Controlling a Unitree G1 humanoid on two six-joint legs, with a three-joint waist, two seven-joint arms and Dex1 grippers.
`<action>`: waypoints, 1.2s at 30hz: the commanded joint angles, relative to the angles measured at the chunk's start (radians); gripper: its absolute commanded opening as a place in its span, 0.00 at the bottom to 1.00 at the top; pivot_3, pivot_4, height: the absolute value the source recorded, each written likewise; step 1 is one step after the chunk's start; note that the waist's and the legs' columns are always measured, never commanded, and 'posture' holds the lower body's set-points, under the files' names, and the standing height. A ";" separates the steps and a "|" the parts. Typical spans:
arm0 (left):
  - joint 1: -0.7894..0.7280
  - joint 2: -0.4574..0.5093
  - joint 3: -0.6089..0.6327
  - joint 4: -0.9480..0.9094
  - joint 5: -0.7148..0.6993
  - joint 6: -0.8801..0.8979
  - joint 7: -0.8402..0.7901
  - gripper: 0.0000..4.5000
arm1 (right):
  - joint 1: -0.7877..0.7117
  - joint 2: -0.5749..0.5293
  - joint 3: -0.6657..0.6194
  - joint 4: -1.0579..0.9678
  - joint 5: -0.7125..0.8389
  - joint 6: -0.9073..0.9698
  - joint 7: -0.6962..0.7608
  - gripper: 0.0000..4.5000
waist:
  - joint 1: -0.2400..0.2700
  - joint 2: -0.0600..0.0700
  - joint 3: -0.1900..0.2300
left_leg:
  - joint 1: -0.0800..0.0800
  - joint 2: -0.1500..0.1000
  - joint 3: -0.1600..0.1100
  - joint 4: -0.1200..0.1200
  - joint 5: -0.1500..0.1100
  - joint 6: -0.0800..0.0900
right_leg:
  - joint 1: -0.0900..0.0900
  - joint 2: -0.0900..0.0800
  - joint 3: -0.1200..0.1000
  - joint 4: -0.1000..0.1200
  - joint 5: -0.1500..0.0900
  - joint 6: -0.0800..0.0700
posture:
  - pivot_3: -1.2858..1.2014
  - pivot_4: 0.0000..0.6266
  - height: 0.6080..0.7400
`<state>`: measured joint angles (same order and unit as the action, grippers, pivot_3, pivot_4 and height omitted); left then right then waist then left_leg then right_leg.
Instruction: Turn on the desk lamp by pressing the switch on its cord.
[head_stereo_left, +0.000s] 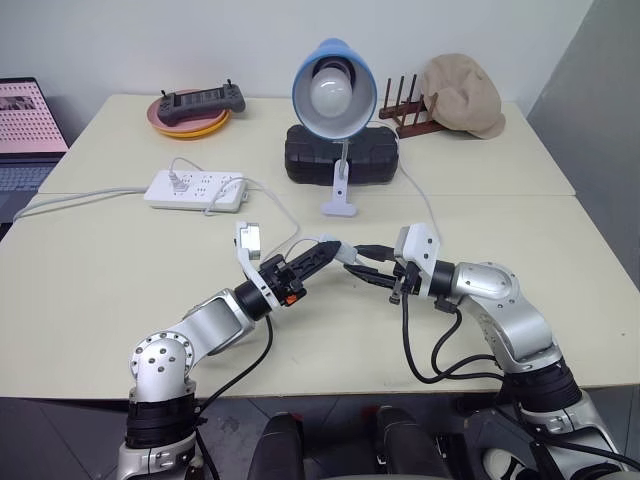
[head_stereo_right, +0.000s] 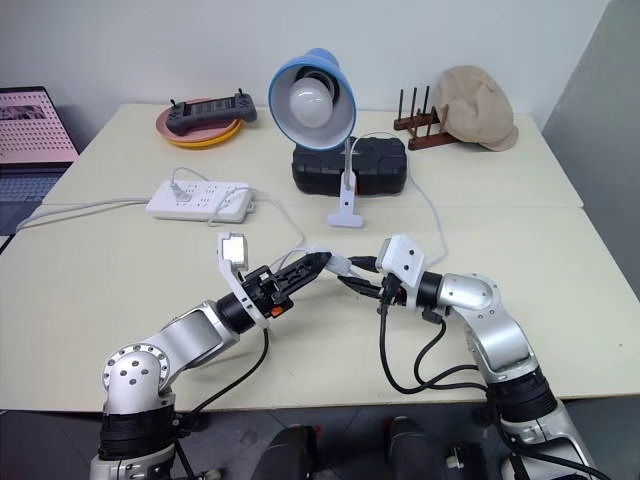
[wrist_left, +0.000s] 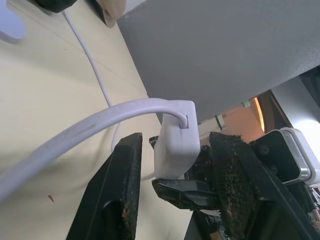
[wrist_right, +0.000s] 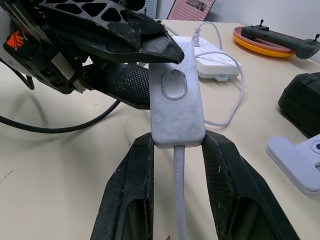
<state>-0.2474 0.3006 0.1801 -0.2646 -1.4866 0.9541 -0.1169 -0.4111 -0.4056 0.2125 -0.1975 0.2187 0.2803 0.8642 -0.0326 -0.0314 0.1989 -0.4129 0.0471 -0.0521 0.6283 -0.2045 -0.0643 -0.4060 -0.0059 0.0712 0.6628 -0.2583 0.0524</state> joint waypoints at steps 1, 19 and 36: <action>-0.010 0.003 -0.007 -0.028 -0.018 -0.003 -0.008 0.47 | -0.013 0.003 -0.014 -0.041 0.016 -0.016 -0.006 0.24 | 0.000 0.000 0.000 | 0.000 0.000 0.000 0.000 0.000 0.000 | 0.000 0.000 0.000 0.000 0.000 0.000 | 0.52 0.24 1.00; -0.014 -0.013 0.002 -0.015 -0.048 -0.017 0.004 0.11 | -0.008 0.000 -0.013 -0.048 0.016 -0.016 -0.011 0.24 | 0.000 0.000 0.000 | -0.001 0.000 0.000 0.000 0.000 0.000 | -0.001 0.000 0.000 0.000 0.000 0.000 | 0.52 0.24 1.00; 0.059 0.173 0.033 -0.096 -0.043 0.051 -0.068 0.52 | -0.066 0.014 -0.029 0.047 0.019 -0.016 -0.025 0.24 | -0.004 0.000 0.000 | -0.001 0.000 0.000 -0.001 0.000 0.000 | -0.001 0.000 0.000 0.000 0.000 -0.001 | 0.52 0.24 1.00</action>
<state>-0.1998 0.4276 0.1892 -0.3029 -1.5123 0.9818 -0.1473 -0.4419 -0.3955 0.2127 -0.1580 0.2218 0.2717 0.8450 -0.0364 -0.0312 0.1991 -0.4136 0.0474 -0.0522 0.6278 -0.2046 -0.0644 -0.4077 -0.0057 0.0712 0.6627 -0.2591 0.0511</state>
